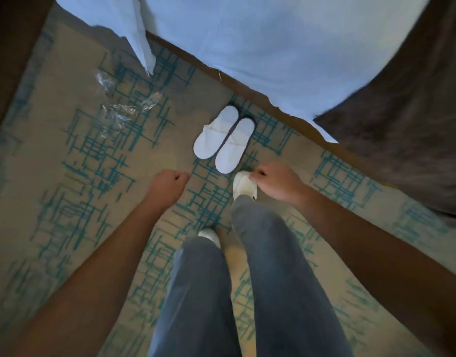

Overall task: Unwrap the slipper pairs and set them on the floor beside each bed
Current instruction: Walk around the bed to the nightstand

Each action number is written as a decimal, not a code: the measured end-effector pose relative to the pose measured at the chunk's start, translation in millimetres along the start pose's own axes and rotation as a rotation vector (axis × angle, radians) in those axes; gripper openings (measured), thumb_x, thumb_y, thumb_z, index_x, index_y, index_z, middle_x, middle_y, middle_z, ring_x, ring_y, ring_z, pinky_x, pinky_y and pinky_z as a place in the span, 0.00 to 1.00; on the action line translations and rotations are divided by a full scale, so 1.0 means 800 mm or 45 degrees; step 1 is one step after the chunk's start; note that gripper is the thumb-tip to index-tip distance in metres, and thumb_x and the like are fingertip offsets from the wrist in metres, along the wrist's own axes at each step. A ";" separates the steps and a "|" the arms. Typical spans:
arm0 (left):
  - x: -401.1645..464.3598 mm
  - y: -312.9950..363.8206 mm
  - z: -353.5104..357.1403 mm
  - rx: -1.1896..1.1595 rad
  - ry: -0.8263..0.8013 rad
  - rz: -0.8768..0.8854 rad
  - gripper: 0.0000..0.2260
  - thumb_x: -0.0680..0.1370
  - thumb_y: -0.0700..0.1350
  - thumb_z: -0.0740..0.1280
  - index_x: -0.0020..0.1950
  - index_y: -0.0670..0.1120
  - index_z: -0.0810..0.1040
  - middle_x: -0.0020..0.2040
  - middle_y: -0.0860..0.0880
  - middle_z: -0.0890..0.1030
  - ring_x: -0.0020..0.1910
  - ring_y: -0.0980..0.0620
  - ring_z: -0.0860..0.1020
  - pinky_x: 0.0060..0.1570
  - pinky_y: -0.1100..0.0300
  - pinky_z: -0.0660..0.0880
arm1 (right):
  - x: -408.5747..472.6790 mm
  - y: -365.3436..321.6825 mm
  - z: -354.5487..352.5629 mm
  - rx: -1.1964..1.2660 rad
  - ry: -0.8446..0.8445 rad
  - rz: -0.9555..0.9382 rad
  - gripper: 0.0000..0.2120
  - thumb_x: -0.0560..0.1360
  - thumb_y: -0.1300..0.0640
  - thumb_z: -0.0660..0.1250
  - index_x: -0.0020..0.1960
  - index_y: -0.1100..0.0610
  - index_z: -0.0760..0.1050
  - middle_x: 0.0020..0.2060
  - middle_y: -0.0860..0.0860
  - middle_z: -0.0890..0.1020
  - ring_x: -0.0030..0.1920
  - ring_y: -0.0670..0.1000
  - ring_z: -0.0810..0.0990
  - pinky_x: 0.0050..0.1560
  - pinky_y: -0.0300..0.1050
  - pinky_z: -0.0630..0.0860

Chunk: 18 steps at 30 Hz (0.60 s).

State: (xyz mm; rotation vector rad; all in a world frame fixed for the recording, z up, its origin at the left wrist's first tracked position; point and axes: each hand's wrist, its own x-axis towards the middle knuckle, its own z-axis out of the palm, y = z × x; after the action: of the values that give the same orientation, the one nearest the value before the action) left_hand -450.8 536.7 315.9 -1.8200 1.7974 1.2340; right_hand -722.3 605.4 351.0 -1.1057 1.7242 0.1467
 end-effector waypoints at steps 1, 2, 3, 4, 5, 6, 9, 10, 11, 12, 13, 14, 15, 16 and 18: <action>-0.023 0.014 -0.014 0.006 -0.008 0.001 0.25 0.81 0.49 0.64 0.27 0.44 0.61 0.24 0.47 0.64 0.29 0.47 0.67 0.32 0.53 0.59 | -0.025 -0.002 -0.004 0.025 -0.026 0.038 0.22 0.80 0.50 0.60 0.30 0.57 0.64 0.27 0.55 0.69 0.28 0.50 0.66 0.28 0.47 0.56; -0.049 0.027 -0.026 0.020 -0.028 0.000 0.24 0.82 0.48 0.64 0.27 0.45 0.63 0.25 0.47 0.65 0.30 0.47 0.67 0.31 0.53 0.58 | -0.050 -0.005 -0.007 0.046 -0.050 0.080 0.22 0.80 0.49 0.61 0.30 0.57 0.65 0.28 0.54 0.70 0.28 0.50 0.67 0.28 0.46 0.57; -0.076 0.039 -0.037 0.045 -0.056 -0.005 0.22 0.82 0.48 0.64 0.28 0.45 0.65 0.26 0.46 0.67 0.30 0.46 0.68 0.31 0.54 0.59 | -0.075 -0.009 -0.012 0.079 -0.074 0.117 0.22 0.80 0.49 0.61 0.30 0.56 0.65 0.28 0.53 0.70 0.29 0.49 0.68 0.28 0.46 0.58; -0.104 0.047 -0.046 0.063 -0.090 -0.025 0.21 0.82 0.47 0.64 0.30 0.44 0.69 0.27 0.45 0.70 0.32 0.46 0.70 0.32 0.55 0.61 | -0.099 -0.015 -0.014 0.127 -0.106 0.149 0.22 0.80 0.50 0.61 0.29 0.56 0.65 0.28 0.52 0.70 0.29 0.49 0.68 0.29 0.45 0.59; -0.133 0.051 -0.055 0.055 -0.115 -0.060 0.18 0.82 0.47 0.64 0.32 0.43 0.73 0.30 0.43 0.75 0.35 0.46 0.73 0.34 0.55 0.64 | -0.122 -0.019 -0.017 0.181 -0.135 0.175 0.21 0.79 0.51 0.62 0.29 0.55 0.65 0.27 0.51 0.69 0.29 0.49 0.68 0.29 0.45 0.59; -0.162 0.057 -0.064 0.032 -0.135 -0.101 0.16 0.81 0.47 0.64 0.36 0.43 0.78 0.35 0.42 0.79 0.38 0.45 0.76 0.38 0.56 0.67 | -0.144 -0.022 -0.021 0.231 -0.153 0.197 0.21 0.79 0.51 0.62 0.29 0.55 0.64 0.27 0.51 0.69 0.30 0.50 0.68 0.29 0.46 0.59; -0.242 0.073 -0.090 0.000 -0.206 -0.171 0.11 0.81 0.47 0.65 0.40 0.46 0.82 0.42 0.42 0.84 0.42 0.46 0.80 0.45 0.56 0.72 | -0.207 -0.024 -0.029 0.342 -0.130 0.272 0.21 0.79 0.50 0.63 0.28 0.53 0.64 0.27 0.49 0.69 0.31 0.50 0.69 0.30 0.44 0.60; -0.265 0.078 -0.096 -0.020 -0.228 -0.184 0.11 0.80 0.46 0.66 0.40 0.45 0.82 0.43 0.41 0.85 0.42 0.45 0.81 0.47 0.55 0.75 | -0.225 -0.026 -0.031 0.370 -0.128 0.305 0.21 0.79 0.49 0.63 0.29 0.51 0.63 0.28 0.48 0.69 0.32 0.50 0.69 0.31 0.43 0.61; -0.285 0.081 -0.103 -0.051 -0.251 -0.213 0.12 0.80 0.45 0.66 0.39 0.44 0.83 0.43 0.39 0.86 0.43 0.43 0.83 0.49 0.53 0.78 | -0.241 -0.026 -0.033 0.384 -0.135 0.312 0.21 0.79 0.49 0.62 0.29 0.49 0.64 0.29 0.47 0.70 0.34 0.51 0.71 0.34 0.42 0.64; -0.302 0.082 -0.111 -0.079 -0.276 -0.252 0.12 0.80 0.44 0.66 0.40 0.42 0.83 0.43 0.37 0.86 0.43 0.41 0.84 0.50 0.50 0.80 | -0.253 -0.027 -0.036 0.397 -0.139 0.316 0.20 0.80 0.51 0.62 0.30 0.49 0.65 0.31 0.48 0.72 0.37 0.52 0.72 0.39 0.42 0.67; -0.316 0.082 -0.117 -0.094 -0.300 -0.290 0.14 0.81 0.45 0.65 0.40 0.39 0.82 0.43 0.35 0.86 0.42 0.39 0.84 0.50 0.47 0.80 | -0.264 -0.028 -0.039 0.419 -0.133 0.336 0.19 0.81 0.51 0.62 0.32 0.49 0.68 0.34 0.51 0.74 0.40 0.53 0.73 0.42 0.45 0.69; -0.328 0.082 -0.123 -0.096 -0.321 -0.320 0.15 0.81 0.45 0.65 0.41 0.37 0.82 0.43 0.34 0.85 0.40 0.39 0.83 0.50 0.45 0.81 | -0.275 -0.030 -0.044 0.456 -0.123 0.382 0.16 0.81 0.51 0.62 0.35 0.50 0.72 0.38 0.54 0.76 0.41 0.53 0.74 0.44 0.49 0.73; -0.339 0.081 -0.129 -0.092 -0.335 -0.337 0.15 0.81 0.45 0.64 0.40 0.37 0.80 0.44 0.32 0.84 0.38 0.39 0.81 0.49 0.44 0.80 | -0.285 -0.034 -0.048 0.498 -0.125 0.420 0.12 0.81 0.51 0.62 0.41 0.53 0.77 0.40 0.57 0.77 0.42 0.54 0.75 0.47 0.52 0.75; -0.348 0.079 -0.134 -0.094 -0.335 -0.348 0.15 0.81 0.45 0.64 0.39 0.37 0.79 0.44 0.30 0.83 0.38 0.37 0.79 0.49 0.43 0.80 | -0.294 -0.040 -0.049 0.534 -0.152 0.451 0.12 0.81 0.51 0.62 0.48 0.56 0.80 0.42 0.60 0.78 0.42 0.57 0.78 0.48 0.54 0.77; -0.358 0.074 -0.146 -0.113 -0.318 -0.376 0.15 0.81 0.45 0.65 0.41 0.35 0.79 0.46 0.28 0.82 0.41 0.34 0.80 0.51 0.39 0.79 | -0.311 -0.054 -0.043 0.513 -0.213 0.480 0.18 0.82 0.52 0.61 0.63 0.63 0.79 0.54 0.66 0.81 0.53 0.63 0.82 0.56 0.55 0.77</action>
State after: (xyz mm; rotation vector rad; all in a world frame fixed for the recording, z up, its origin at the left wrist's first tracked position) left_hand -420.5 631.9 614.5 -1.8041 1.3083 1.3688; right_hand -705.0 710.3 582.3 -0.4578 1.6991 0.1144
